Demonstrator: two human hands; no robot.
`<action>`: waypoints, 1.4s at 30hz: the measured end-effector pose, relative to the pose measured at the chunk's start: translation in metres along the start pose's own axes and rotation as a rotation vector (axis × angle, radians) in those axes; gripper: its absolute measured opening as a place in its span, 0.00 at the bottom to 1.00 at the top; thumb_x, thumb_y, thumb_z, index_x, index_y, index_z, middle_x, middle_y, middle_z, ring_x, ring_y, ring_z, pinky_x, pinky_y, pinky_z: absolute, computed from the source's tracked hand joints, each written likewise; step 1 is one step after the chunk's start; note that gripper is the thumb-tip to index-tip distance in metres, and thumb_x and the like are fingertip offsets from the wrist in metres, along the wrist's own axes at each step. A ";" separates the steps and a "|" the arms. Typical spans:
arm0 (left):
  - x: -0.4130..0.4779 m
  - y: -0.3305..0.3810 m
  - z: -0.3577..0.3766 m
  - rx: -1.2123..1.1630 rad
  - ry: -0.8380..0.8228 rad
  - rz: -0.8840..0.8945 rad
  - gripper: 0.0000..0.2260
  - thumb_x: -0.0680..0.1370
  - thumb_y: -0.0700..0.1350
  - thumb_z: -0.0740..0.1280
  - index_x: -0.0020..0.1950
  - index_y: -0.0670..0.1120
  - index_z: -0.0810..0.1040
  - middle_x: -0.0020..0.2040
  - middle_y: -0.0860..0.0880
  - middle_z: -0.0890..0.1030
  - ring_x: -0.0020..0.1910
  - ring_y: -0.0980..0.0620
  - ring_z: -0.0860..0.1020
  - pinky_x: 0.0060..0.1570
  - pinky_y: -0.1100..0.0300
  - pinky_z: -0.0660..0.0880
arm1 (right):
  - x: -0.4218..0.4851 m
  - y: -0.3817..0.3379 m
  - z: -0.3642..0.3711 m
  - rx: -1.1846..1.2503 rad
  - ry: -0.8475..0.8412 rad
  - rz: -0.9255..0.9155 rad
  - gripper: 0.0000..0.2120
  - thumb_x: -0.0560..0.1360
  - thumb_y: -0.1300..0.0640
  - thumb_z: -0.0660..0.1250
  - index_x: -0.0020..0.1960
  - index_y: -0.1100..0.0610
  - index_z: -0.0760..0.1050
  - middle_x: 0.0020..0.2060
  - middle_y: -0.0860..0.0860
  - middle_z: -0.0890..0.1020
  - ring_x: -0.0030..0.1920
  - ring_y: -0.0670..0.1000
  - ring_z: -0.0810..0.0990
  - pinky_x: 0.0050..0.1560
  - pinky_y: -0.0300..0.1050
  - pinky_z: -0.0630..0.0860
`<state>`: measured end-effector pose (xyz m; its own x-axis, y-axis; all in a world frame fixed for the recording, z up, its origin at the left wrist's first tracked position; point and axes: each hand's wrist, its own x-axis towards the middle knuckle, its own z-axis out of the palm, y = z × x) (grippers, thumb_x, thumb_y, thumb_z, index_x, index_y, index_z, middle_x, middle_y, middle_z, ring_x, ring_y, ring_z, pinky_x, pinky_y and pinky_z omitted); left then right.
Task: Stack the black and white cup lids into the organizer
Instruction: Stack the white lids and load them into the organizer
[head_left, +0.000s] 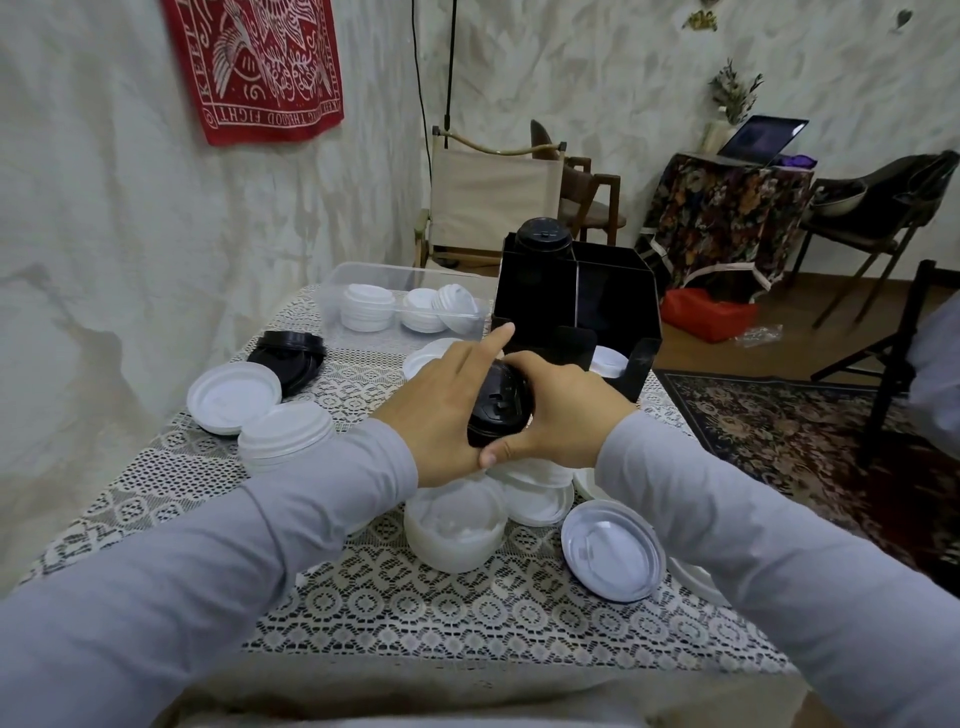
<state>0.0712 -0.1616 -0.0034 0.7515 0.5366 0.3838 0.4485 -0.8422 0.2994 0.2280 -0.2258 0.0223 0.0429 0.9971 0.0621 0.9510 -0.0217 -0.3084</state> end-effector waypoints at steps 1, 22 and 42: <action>0.000 0.001 0.000 0.007 0.002 0.012 0.51 0.64 0.50 0.76 0.72 0.60 0.41 0.68 0.45 0.64 0.63 0.44 0.69 0.60 0.46 0.70 | 0.000 0.000 0.001 0.008 -0.001 0.013 0.52 0.52 0.30 0.74 0.70 0.46 0.60 0.59 0.49 0.79 0.59 0.55 0.77 0.58 0.53 0.75; -0.001 0.002 0.002 0.318 -0.105 -0.034 0.42 0.71 0.56 0.68 0.77 0.51 0.46 0.71 0.45 0.55 0.64 0.41 0.65 0.60 0.45 0.70 | 0.003 -0.013 0.010 1.466 -0.162 0.210 0.11 0.76 0.72 0.59 0.51 0.62 0.78 0.40 0.57 0.82 0.40 0.52 0.83 0.42 0.47 0.81; -0.012 -0.029 -0.025 0.340 -0.222 -0.192 0.43 0.71 0.61 0.67 0.76 0.49 0.47 0.69 0.45 0.59 0.63 0.41 0.67 0.63 0.50 0.66 | 0.044 0.035 0.017 -0.216 0.059 -0.035 0.25 0.78 0.56 0.61 0.73 0.47 0.62 0.69 0.49 0.66 0.67 0.54 0.66 0.61 0.51 0.71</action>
<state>0.0373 -0.1424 0.0057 0.7083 0.6916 0.1417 0.6954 -0.7180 0.0284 0.2581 -0.1811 -0.0021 0.0205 0.9918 0.1263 0.9954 -0.0085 -0.0952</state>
